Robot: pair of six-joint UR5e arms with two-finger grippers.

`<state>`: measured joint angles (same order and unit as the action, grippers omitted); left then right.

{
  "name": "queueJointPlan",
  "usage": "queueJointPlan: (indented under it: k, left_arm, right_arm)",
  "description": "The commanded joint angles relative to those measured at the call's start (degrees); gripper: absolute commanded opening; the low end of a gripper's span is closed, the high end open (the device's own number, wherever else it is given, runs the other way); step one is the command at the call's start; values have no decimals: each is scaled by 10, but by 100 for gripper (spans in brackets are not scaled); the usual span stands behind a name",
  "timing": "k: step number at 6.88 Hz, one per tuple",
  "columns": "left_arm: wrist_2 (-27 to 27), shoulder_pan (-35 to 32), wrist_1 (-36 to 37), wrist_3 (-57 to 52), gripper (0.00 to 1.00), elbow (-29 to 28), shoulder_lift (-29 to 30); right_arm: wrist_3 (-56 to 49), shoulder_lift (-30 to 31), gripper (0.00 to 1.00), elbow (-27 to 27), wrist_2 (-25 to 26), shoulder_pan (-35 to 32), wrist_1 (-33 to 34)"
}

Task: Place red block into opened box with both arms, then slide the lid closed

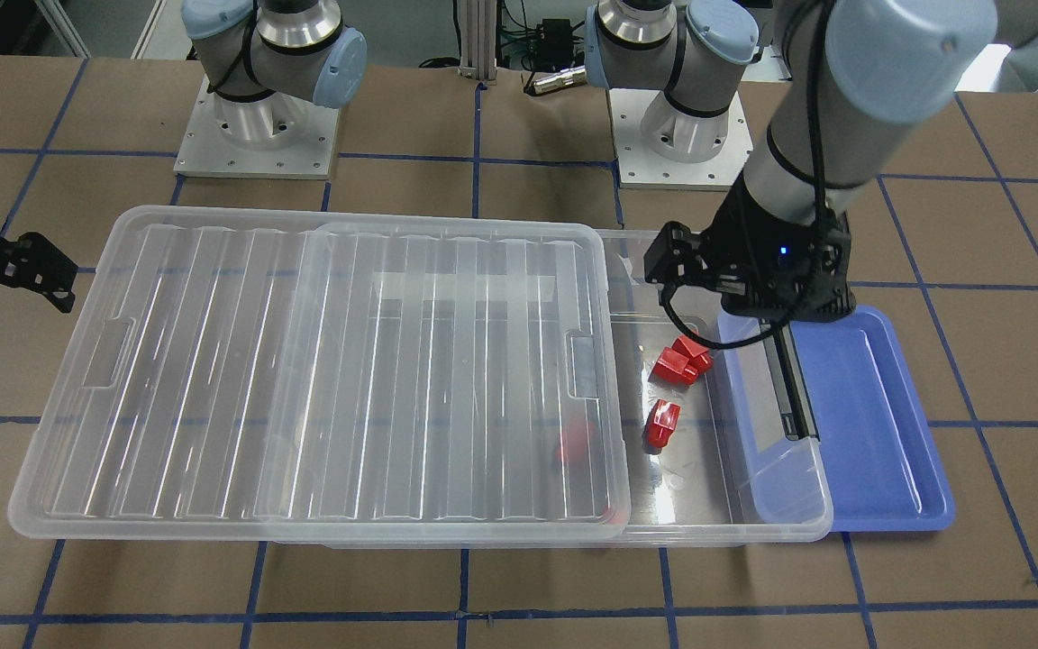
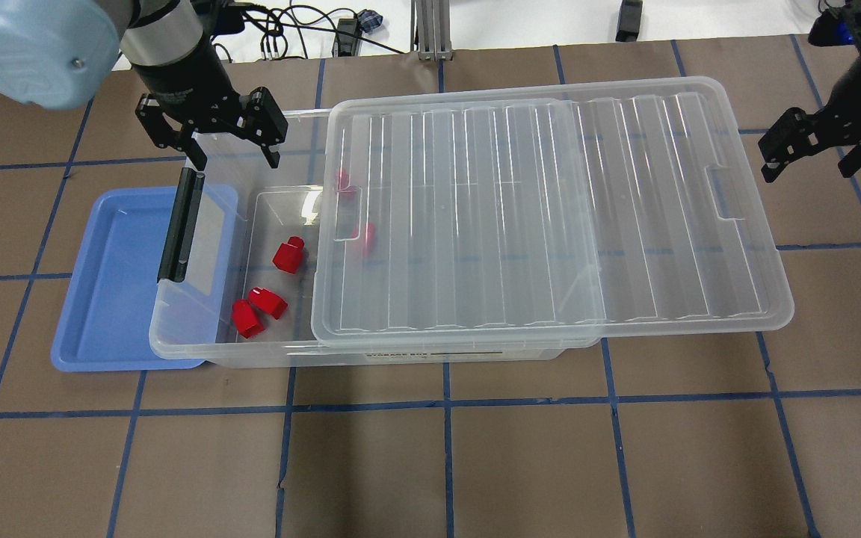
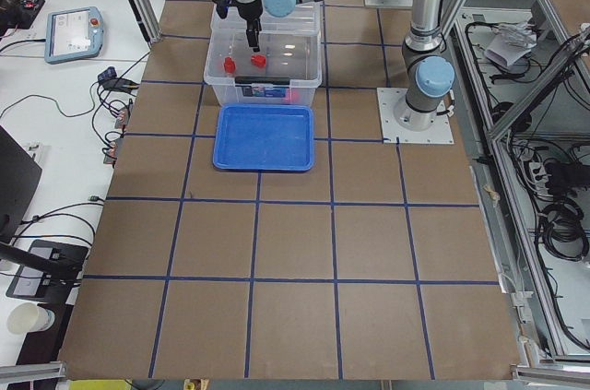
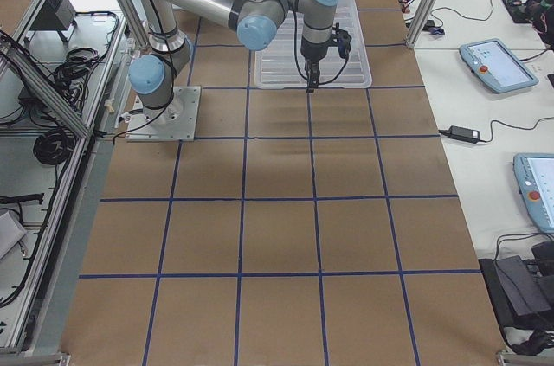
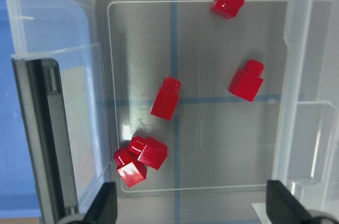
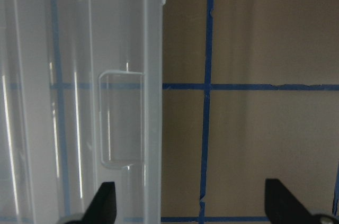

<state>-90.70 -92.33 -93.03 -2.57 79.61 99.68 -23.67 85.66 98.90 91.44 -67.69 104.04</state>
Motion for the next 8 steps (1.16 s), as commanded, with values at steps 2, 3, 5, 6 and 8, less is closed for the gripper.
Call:
queueJointPlan:
  k: [2, 3, 5, 6, 8]
  left_arm:
    - [-32, -7, -18, -7, 100, -11, -51]
    - [6, 11, -18, -10, 100, -10, -52]
    - [50, 16, -14, -50, 100, 19, -62]
    - [50, 29, -1, -50, 100, 25, -65]
    - [10, 36, -14, -49, 100, 23, -69]
  right_arm:
    - [-71, -6, 100, 74, 21, 19, 102]
    - [-69, -5, 100, 89, 22, 19, 124]
    - [-62, -1, 100, 83, 15, 12, 118]
    - [-51, 1, 100, 84, 1, -2, 118]
    - [-4, 3, 100, 87, 0, -41, 118]
